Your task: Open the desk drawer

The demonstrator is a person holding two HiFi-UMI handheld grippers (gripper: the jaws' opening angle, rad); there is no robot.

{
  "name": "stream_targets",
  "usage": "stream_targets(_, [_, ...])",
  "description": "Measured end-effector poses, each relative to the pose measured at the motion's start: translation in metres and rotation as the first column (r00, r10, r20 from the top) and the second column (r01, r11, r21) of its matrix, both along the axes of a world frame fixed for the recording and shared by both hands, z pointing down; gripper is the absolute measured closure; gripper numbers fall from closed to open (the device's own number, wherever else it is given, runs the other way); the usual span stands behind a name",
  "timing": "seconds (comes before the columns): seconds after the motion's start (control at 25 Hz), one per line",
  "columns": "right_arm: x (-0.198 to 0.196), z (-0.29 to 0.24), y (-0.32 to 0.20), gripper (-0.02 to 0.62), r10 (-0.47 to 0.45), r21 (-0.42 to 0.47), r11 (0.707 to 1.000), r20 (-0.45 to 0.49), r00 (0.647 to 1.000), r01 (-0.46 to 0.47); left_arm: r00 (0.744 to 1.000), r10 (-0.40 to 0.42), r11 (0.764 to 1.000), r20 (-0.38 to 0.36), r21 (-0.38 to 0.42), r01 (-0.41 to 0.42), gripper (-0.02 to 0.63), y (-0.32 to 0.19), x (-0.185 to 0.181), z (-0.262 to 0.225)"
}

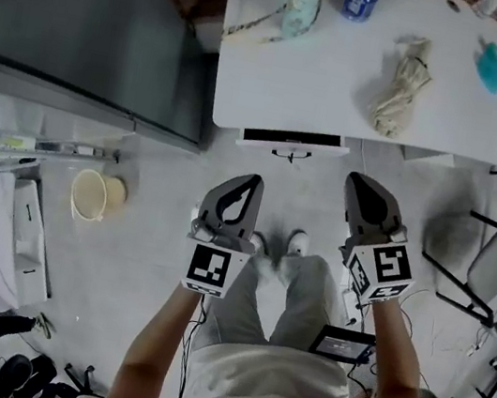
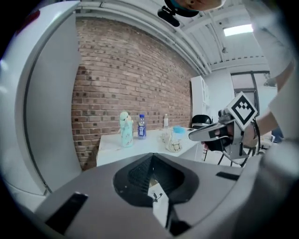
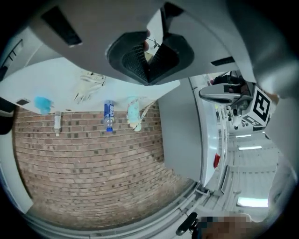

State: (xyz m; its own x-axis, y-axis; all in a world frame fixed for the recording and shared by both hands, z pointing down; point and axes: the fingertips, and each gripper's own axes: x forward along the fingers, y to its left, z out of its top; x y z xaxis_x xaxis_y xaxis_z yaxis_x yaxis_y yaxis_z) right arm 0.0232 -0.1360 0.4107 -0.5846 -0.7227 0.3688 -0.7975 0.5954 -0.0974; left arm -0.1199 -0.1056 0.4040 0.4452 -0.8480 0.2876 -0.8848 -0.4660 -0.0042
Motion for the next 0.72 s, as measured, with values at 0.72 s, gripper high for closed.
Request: stream_targets(0.72, [0.064, -0.275, 0.072, 0.569, 0.125, 0.131, 0.979, 0.212, 0.969, -0.155, 0.986, -0.155, 0.974, -0.066, 0.157, 0.164, 0.598, 0.079, -0.049, -0.264])
